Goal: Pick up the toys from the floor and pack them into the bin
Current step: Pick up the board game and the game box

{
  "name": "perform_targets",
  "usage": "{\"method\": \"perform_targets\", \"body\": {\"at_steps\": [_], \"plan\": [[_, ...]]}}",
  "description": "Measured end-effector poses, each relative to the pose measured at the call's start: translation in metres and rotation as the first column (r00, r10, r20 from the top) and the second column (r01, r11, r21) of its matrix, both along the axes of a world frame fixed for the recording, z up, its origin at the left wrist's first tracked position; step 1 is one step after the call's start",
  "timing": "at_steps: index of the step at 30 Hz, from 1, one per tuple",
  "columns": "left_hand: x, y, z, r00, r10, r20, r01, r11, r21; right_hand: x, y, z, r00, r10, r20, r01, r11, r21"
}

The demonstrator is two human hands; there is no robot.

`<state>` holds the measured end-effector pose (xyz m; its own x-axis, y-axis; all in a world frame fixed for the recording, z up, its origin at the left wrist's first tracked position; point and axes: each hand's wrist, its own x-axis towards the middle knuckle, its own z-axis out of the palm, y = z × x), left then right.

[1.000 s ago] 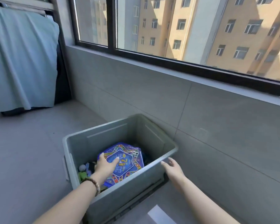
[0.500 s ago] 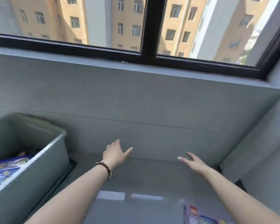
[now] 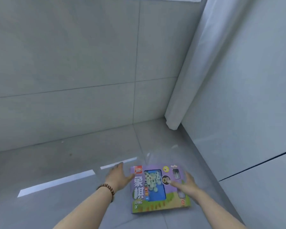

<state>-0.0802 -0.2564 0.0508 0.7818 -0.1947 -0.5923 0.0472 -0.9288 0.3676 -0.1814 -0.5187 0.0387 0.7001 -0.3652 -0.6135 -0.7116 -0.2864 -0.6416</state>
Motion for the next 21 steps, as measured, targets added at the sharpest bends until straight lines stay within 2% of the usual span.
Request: {"method": "perform_targets", "body": {"at_steps": [6,9,10,11,14,17,21], "plan": [[-0.023,-0.019,-0.054,0.977,-0.030,-0.213,0.032,0.999,0.007,-0.020,-0.010,-0.047,0.979,-0.160,-0.126,0.184,0.960,0.213],[-0.025,-0.025,-0.071,0.950,0.024,-0.310,-0.029,1.000,-0.009,-0.020,-0.009,-0.067,0.965,-0.226,-0.135,0.249,0.950,0.188],[-0.028,-0.027,-0.076,0.938,0.075,-0.338,-0.097,0.994,-0.050,-0.020,-0.007,-0.070,0.957,-0.255,-0.138,0.275,0.948,0.159],[-0.030,-0.030,-0.083,0.919,0.146,-0.366,-0.201,0.972,-0.118,-0.019,-0.005,-0.071,0.951,-0.277,-0.138,0.294,0.947,0.128],[-0.037,-0.044,-0.090,0.784,0.375,-0.495,-0.550,0.790,-0.273,-0.016,-0.003,-0.076,0.922,-0.356,-0.150,0.378,0.912,0.161],[-0.034,-0.046,-0.077,0.711,0.437,-0.551,-0.660,0.687,-0.305,-0.013,-0.005,-0.074,0.913,-0.385,-0.138,0.408,0.882,0.237],[-0.012,-0.025,-0.057,0.740,0.513,-0.435,-0.668,0.640,-0.380,0.006,0.004,-0.058,0.939,-0.337,-0.066,0.339,0.880,0.332]]}}
